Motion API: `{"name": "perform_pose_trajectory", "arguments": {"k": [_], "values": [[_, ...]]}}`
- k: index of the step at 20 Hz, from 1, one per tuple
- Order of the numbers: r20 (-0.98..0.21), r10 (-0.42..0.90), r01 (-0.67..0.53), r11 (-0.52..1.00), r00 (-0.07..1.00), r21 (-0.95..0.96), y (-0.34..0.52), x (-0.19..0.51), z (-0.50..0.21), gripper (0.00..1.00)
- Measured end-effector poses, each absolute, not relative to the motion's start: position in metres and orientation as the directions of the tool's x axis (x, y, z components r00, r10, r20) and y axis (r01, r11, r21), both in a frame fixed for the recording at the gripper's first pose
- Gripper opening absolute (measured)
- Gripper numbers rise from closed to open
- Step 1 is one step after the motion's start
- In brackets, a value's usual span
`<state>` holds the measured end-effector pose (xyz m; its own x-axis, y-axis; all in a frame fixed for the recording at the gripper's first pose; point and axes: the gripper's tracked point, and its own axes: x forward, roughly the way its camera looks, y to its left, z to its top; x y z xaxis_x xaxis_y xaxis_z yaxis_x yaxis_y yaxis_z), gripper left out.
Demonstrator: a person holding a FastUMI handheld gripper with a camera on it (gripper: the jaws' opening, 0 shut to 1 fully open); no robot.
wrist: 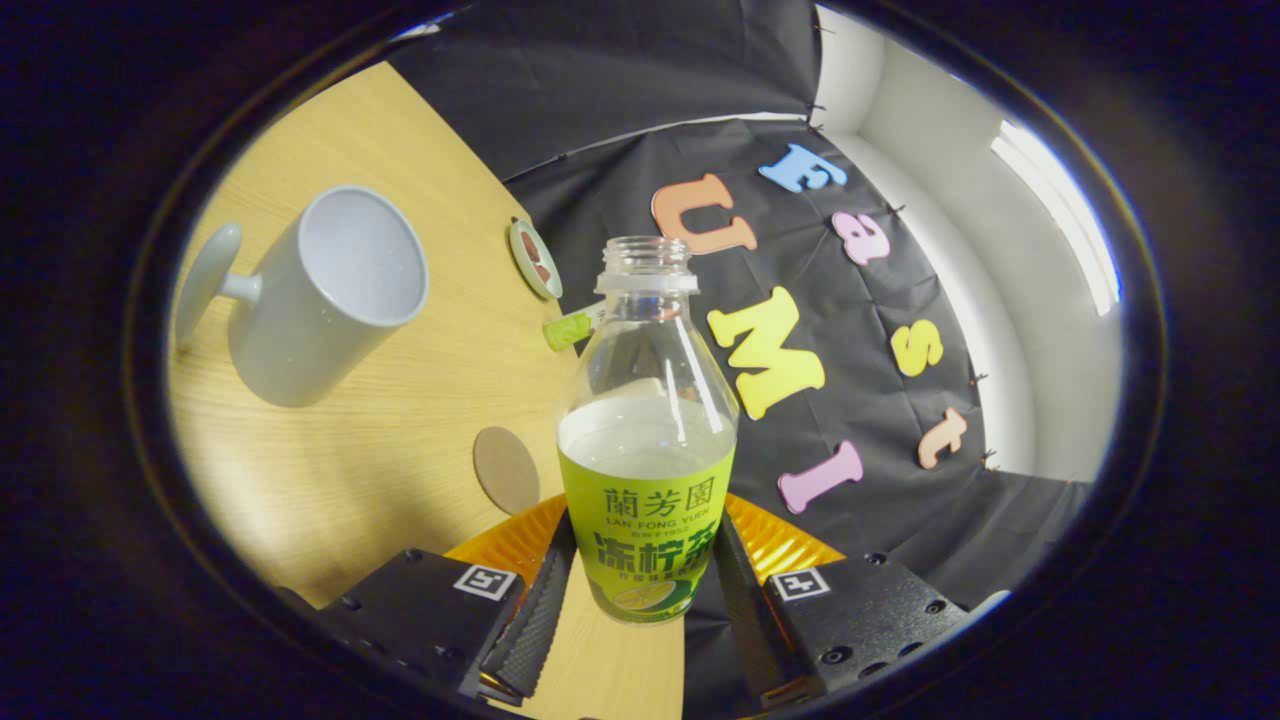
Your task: Take the bottle from table, then pour the juice into the cup, finally place the bottle on the coaster
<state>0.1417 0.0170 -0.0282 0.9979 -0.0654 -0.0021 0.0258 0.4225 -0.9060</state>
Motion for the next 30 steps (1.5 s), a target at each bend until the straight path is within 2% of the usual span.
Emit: {"name": "perform_pose_trajectory", "arguments": {"k": [8,14,23,30], "values": [[0.096,-0.040,0.101,0.154,0.995,-0.983,0.030,0.149,-0.008,0.78],[0.117,-0.011,0.117,0.002,0.993,-0.993,0.038,0.142,-0.001,0.78],[0.114,0.012,0.114,-0.129,0.993,-0.985,0.041,0.139,0.003,0.78],[0.117,0.023,0.119,-0.162,0.993,-0.979,0.042,0.138,0.005,0.78]]}}
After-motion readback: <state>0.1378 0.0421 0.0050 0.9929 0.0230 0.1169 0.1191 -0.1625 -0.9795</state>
